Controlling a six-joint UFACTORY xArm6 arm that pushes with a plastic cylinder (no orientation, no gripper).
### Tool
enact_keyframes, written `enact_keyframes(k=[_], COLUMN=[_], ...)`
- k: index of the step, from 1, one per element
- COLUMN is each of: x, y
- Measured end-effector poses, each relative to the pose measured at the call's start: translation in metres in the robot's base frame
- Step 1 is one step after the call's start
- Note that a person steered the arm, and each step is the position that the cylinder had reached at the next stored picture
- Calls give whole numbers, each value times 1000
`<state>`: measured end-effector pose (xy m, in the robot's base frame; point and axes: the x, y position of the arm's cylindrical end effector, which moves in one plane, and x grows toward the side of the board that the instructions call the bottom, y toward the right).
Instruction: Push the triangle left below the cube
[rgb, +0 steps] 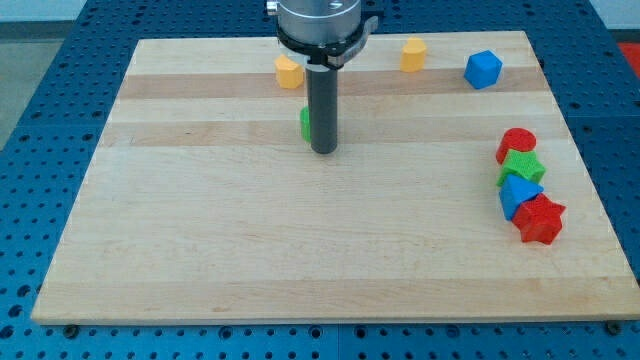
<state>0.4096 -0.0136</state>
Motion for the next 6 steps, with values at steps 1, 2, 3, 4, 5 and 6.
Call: enact_keyframes(k=[1, 2, 3, 4, 5, 6], x=[1, -24, -40, -12, 5, 10], y=[-56, -78, -53, -30, -21, 15])
